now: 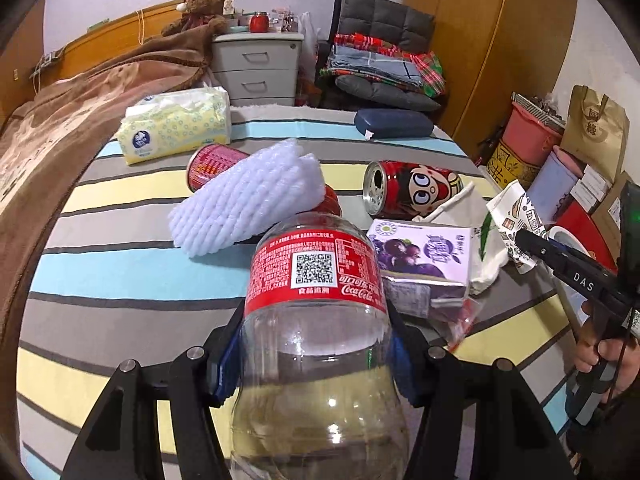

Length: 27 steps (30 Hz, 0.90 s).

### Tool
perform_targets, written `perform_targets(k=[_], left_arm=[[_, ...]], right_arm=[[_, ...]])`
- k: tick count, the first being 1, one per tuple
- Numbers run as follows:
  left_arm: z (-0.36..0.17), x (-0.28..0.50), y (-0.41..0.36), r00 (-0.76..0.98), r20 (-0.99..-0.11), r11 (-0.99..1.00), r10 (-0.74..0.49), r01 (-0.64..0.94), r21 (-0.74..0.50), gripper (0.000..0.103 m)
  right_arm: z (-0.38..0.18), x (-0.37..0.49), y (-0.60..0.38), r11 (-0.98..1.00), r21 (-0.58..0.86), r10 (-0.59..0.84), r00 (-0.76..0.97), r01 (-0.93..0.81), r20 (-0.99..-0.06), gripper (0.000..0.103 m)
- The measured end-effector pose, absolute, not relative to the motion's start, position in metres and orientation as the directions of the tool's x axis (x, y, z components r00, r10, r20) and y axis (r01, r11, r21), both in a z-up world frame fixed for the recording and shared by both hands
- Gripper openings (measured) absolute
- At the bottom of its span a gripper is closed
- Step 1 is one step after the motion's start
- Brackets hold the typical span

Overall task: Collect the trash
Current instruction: 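Carry bottle and cup over the bin and open both tools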

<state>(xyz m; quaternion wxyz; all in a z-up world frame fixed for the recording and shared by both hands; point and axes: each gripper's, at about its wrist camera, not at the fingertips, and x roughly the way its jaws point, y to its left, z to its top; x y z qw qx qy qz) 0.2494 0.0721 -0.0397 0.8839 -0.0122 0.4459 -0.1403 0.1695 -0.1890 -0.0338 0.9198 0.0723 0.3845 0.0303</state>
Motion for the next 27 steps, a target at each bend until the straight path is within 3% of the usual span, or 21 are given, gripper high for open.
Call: perform_targets(k=[27], left_arm=[[0.027,0.185,0.000,0.647,-0.670,0.916,-0.363,0.379,-0.131,0.062]], right_arm=[[0.007,0.115,-0.212,0.983,0.178,0.073,0.810,0.040,-0.582,0.030]])
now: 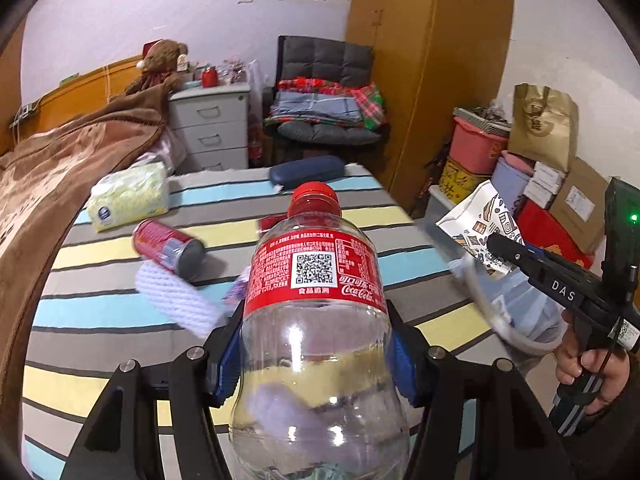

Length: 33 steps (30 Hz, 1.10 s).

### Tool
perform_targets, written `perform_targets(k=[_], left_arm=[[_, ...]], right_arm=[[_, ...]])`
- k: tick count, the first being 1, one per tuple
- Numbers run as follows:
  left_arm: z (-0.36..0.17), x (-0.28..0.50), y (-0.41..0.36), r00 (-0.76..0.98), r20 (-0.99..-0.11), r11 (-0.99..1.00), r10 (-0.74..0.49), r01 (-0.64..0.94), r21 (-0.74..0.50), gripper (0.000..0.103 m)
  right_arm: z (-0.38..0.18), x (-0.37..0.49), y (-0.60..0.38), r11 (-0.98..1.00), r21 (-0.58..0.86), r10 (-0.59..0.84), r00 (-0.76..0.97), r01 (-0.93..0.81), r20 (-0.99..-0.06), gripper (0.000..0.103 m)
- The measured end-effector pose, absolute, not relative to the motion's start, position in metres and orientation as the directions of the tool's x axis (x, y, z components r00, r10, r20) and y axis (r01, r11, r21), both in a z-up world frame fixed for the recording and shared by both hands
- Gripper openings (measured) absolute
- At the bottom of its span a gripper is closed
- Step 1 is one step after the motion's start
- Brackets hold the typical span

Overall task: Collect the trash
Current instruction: 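Carry bottle and cup over the bin and open both tools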

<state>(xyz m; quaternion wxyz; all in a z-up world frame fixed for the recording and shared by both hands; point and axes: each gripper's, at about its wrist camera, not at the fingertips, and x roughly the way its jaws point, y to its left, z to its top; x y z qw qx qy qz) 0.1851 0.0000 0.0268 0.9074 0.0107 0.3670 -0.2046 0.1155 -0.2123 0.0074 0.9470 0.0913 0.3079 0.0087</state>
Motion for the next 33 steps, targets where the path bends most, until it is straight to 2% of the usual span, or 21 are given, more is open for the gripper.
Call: perform_targets(k=[4,18,33], left_arm=[[0.036,0.174,-0.025,0.663,-0.654,0.907,-0.365,0.411,-0.090,0.062],[0.047,0.152,-0.111,0.614,-0.629,0.833,-0.477,0.543,-0.101,0.062],[0.036,0.144,-0.217,0.501,-0.660,0.728,-0.560,0.677,-0.105,0.062]], right_arm=[[0.014,0.103,-0.223,0.983,0.175,0.046,0.827,0.063,-0.560,0.030],[0.023,0.071,-0.265,0.971,0.169,-0.055,0.851,0.167,-0.522,0.030],[0.012,0.050,-0.316,0.943,0.150,-0.166,0.810,0.297,-0.562,0.030]])
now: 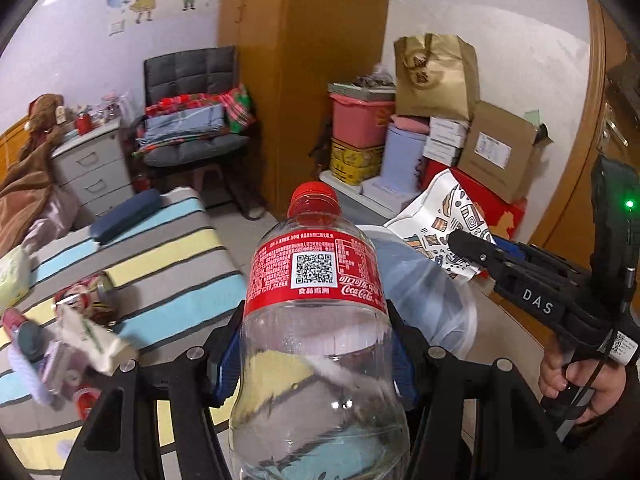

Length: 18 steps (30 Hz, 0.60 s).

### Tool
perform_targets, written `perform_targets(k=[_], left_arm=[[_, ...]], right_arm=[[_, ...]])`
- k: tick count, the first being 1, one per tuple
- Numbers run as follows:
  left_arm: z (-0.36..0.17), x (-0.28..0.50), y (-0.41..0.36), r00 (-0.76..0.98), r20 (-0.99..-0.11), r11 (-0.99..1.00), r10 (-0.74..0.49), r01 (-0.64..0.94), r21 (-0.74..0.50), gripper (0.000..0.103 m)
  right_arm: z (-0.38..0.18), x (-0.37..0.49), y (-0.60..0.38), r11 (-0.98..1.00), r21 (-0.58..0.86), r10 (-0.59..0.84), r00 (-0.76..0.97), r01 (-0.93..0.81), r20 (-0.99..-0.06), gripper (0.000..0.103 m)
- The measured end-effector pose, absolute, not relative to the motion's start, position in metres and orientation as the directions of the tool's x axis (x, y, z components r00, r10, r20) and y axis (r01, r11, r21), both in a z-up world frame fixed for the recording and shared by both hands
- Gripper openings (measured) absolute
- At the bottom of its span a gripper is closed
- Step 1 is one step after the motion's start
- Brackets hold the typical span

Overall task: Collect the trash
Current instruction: 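Carry bottle and cup over the bin and open both tools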

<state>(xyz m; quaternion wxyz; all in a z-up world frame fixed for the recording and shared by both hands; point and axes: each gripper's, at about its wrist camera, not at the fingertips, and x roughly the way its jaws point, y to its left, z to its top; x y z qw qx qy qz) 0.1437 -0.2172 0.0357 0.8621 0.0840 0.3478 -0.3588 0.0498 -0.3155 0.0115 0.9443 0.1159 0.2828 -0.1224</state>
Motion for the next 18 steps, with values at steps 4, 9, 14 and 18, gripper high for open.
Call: perform_targets(k=[4,9,14,18], left_arm=[[0.025,0.144,-0.240,0.464,-0.675,0.704,-0.574,0.700,-0.117,0.062],[0.013,0.145,-0.256,0.432,-0.692,0.691,-0.578,0.710,-0.134,0.062],[0.000,0.150,-0.270,0.414,-0.711,0.690,-0.569,0.710,-0.139,0.062],[-0.007,0.155,-0.279,0.400,-0.723,0.690,-0.563,0.709,-0.144,0.062]], right_arm=[[0.003,0.049,-0.325,0.937,0.139,-0.180,0.785,0.320,-0.593,0.030],[-0.008,0.049,-0.335,0.932,0.115,-0.199,0.751,0.343,-0.630,0.030],[-0.021,0.055,-0.345,0.928,0.087,-0.214,0.710,0.362,-0.670,0.030],[-0.028,0.059,-0.352,0.928,0.080,-0.211,0.690,0.365,-0.692,0.030]])
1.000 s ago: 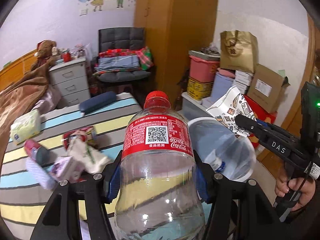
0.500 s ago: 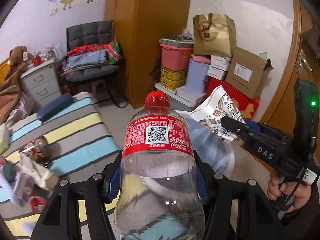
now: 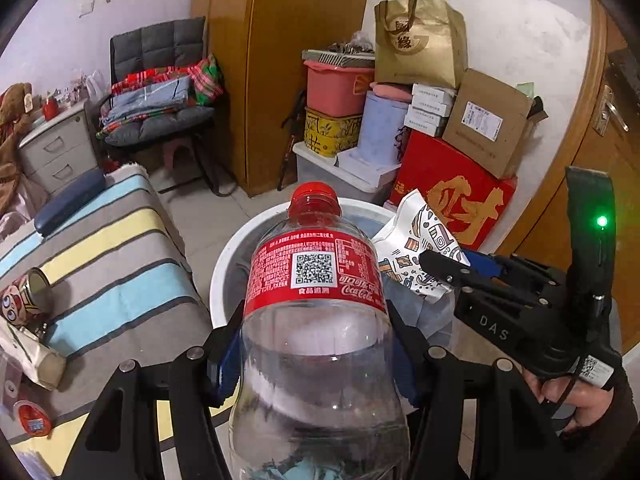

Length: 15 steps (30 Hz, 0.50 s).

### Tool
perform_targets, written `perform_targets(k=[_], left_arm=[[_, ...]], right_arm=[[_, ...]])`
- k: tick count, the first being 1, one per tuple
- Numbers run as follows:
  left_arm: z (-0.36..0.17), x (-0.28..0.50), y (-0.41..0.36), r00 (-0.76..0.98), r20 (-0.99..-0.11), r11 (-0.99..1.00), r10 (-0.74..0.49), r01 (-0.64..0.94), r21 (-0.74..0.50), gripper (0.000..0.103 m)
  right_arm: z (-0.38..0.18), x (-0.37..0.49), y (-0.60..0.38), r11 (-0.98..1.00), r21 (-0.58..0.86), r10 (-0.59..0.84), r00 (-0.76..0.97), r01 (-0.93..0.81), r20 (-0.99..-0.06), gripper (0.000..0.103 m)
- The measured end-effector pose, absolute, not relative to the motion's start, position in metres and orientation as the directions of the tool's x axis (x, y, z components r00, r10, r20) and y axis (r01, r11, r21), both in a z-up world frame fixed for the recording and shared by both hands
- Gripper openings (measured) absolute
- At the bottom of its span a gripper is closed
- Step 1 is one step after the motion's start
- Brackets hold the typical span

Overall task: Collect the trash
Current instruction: 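Carry bottle and cup over the bin and open both tools, then move both tools back from the bin toward the table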

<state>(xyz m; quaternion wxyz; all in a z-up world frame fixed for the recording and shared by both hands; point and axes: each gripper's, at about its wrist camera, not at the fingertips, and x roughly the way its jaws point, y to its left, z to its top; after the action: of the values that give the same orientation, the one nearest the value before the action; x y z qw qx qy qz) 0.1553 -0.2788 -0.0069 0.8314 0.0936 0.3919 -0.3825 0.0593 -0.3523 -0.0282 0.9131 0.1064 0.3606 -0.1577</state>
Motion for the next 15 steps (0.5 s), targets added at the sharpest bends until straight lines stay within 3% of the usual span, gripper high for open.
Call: perform_targets(k=[6,8,9,15], left_arm=[[-0.012,0.157,-0.285,0.405,-0.728,0.692,-0.554,0.709,-0.132,0.064],[-0.013,0.159,-0.284,0.398,-0.727,0.694,-0.560,0.704,-0.149,0.070],[-0.013,0.159,-0.283,0.398,-0.728,0.697,-0.559,0.701,-0.152,0.070],[-0.008,0.159,-0.273,0.403,-0.716,0.705,-0.570,0.688,-0.174,0.070]], right_arm=[[-0.031,0.060,-0.357,0.927,0.074,-0.213,0.677,0.368,-0.704,0.034],[-0.031,0.059,-0.358,0.922,0.072,-0.224,0.676,0.380,-0.702,0.055],[-0.031,0.060,-0.358,0.921,0.074,-0.224,0.676,0.382,-0.702,0.057],[-0.028,0.056,-0.357,0.916,0.082,-0.231,0.683,0.392,-0.693,0.057]])
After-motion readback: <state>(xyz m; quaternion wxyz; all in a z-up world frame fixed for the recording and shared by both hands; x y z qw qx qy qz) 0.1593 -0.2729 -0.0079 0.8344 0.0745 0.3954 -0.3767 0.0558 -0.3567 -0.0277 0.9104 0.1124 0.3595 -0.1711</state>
